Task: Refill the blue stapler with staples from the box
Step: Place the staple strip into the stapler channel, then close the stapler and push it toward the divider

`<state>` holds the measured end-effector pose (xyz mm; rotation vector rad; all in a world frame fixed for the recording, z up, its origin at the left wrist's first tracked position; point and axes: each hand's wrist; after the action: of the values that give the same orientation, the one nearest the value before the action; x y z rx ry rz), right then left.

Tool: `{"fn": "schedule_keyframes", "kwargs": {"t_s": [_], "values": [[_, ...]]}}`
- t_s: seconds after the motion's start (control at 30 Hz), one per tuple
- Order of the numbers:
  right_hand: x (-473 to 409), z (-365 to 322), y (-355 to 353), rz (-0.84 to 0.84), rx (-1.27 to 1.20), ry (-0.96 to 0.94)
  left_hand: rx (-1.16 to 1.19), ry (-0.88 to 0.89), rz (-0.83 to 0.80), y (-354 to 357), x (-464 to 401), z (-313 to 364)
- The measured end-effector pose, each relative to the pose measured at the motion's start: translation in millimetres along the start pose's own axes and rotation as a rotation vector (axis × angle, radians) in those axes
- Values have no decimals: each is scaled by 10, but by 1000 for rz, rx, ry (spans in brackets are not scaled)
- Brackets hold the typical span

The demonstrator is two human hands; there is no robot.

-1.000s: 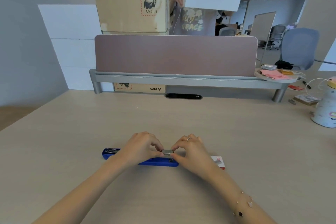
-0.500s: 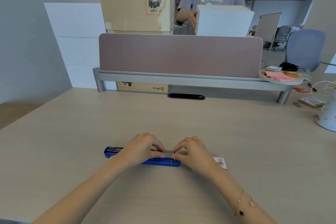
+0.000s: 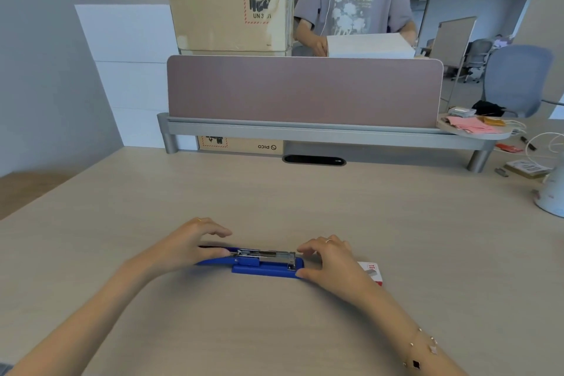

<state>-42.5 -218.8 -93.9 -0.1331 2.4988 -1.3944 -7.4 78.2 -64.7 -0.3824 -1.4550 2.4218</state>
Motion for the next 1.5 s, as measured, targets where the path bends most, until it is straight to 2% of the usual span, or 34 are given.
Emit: {"fn": "schedule_keyframes", "kwargs": {"t_s": [0.3, 0.57, 0.83, 1.2, 1.5], "values": [[-41, -28, 65, -5, 50, -32, 78, -145, -22, -98, 291, -381], [-49, -45, 65, -32, 56, -53, 122, -135, 5, -116, 279, -451], [-42, -43, 61, -59, 18, -40, 27, -33, -10, -496, 175, -91], [-28, -34, 65, -65, -53, -21, 262, 1, 84, -411, -67, 538], [-7, -18, 61, -38, -107, 9, 193, 99, -45, -76, -225, 720]]}}
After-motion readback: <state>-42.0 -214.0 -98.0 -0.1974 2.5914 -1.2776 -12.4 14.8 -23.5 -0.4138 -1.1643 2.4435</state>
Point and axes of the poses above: each hand's wrist, its own x-axis away from the middle knuckle, its own y-axis out of the palm, z = x × y, and after that the axes turned 4 degrees about z, right-handed
